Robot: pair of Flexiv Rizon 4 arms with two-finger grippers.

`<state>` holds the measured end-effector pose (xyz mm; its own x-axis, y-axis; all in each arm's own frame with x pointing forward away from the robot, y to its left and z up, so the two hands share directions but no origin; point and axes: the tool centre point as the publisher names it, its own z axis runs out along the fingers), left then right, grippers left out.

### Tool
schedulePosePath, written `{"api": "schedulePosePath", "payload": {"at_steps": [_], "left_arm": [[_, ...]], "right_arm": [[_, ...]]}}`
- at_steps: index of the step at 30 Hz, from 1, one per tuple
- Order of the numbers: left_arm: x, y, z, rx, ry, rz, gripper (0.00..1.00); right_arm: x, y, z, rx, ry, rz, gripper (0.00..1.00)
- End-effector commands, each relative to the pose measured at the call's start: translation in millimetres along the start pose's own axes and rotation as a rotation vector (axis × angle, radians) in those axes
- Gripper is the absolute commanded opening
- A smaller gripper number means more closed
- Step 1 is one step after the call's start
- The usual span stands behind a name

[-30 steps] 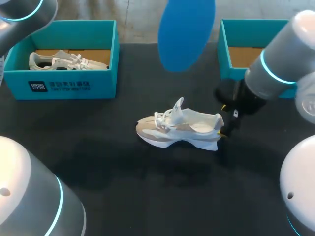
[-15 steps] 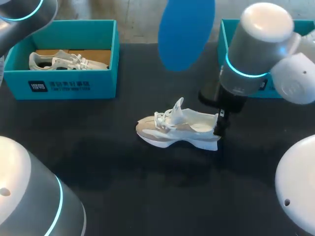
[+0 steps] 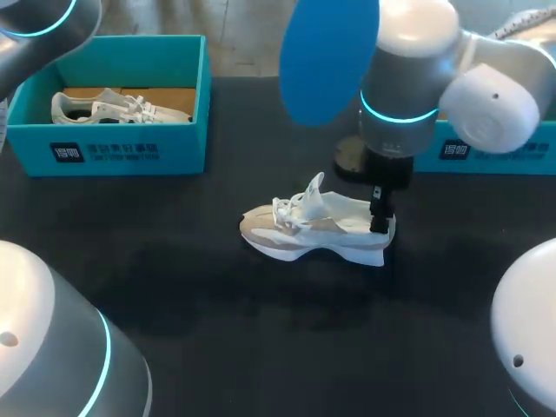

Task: Take the shoe out of the shoebox, open the shoe tongue, remove and reinsert the insole, then place the shoe into the shoebox

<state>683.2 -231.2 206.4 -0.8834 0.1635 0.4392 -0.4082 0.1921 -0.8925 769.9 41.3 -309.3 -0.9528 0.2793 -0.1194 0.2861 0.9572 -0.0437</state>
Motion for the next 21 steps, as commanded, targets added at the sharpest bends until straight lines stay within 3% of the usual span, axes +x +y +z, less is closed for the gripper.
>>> {"api": "schedulePosePath", "payload": {"at_steps": [1,21], "left_arm": [[-0.4,0.3,0.1,-0.001,-0.001,0.000,0.00],[-0.4,0.3,0.1,-0.001,-0.001,0.000,0.00]], "right_arm": [[-2.4,7.9,-0.6,0.031,-0.002,-0.008,1.00],[-20.0,47.9,-7.1,-0.001,-0.025,-0.083,1.00]]}}
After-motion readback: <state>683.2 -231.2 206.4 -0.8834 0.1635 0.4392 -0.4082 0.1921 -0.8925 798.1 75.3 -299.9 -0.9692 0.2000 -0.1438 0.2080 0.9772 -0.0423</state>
